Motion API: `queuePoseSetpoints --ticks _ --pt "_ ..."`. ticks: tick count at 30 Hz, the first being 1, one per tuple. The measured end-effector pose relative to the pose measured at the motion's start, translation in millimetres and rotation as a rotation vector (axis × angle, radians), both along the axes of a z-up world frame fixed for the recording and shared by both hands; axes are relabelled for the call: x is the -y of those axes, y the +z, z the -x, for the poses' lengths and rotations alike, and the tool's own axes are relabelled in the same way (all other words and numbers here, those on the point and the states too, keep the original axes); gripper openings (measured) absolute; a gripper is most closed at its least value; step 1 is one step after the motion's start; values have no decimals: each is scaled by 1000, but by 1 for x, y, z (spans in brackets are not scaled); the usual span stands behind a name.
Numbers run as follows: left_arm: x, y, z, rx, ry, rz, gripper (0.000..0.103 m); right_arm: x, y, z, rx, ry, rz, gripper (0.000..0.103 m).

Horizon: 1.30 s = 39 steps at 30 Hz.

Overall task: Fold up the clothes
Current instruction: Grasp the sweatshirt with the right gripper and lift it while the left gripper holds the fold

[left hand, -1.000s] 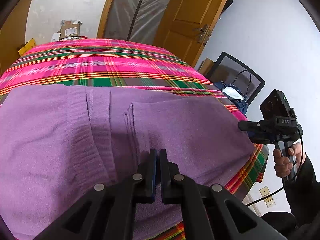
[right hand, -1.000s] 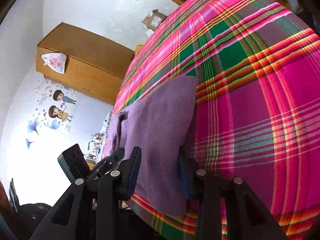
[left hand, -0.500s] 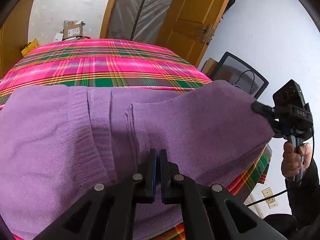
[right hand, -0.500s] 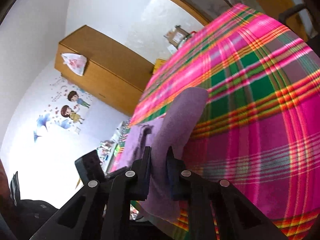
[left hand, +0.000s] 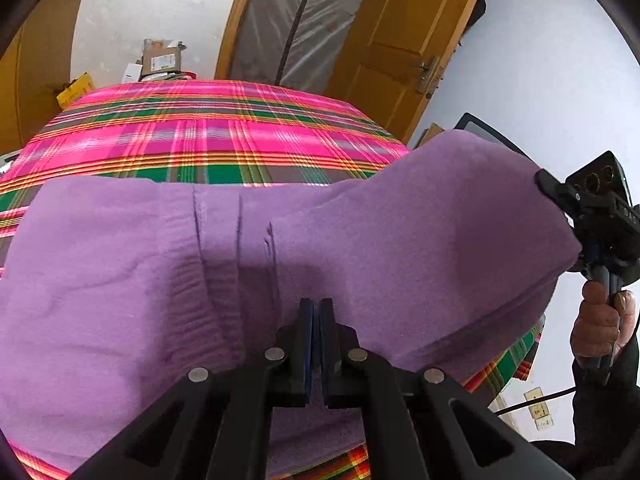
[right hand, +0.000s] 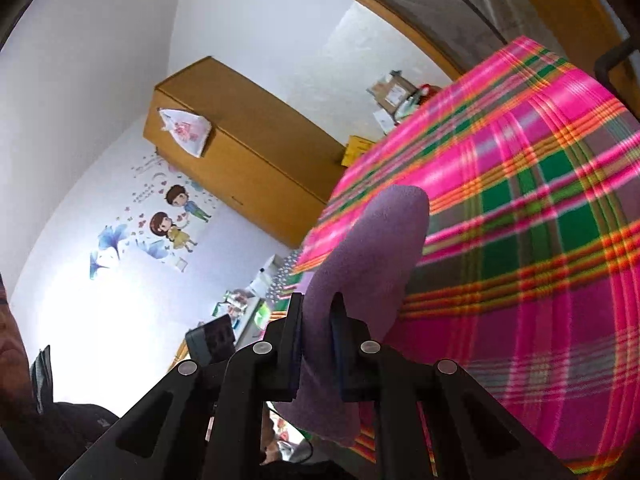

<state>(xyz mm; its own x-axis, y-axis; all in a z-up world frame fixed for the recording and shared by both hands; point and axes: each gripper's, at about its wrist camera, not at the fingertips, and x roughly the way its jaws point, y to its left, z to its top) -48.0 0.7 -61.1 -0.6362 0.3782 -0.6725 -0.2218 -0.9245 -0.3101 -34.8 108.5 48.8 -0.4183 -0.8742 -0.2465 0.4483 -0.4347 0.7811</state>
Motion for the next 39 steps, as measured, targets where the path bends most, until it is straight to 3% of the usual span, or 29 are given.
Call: queuePoseSetpoints --ticks 13,23,39 --pt "24 12 2 -31 78 -1 2 26 34 10 -80 68 17 12" --pt "22 -4 7 10 65 -3 2 63 66 16 -152 152 11 12" --pt "37 4 -6 -18 92 -32 2 130 92 34 -147 206 -107 12"
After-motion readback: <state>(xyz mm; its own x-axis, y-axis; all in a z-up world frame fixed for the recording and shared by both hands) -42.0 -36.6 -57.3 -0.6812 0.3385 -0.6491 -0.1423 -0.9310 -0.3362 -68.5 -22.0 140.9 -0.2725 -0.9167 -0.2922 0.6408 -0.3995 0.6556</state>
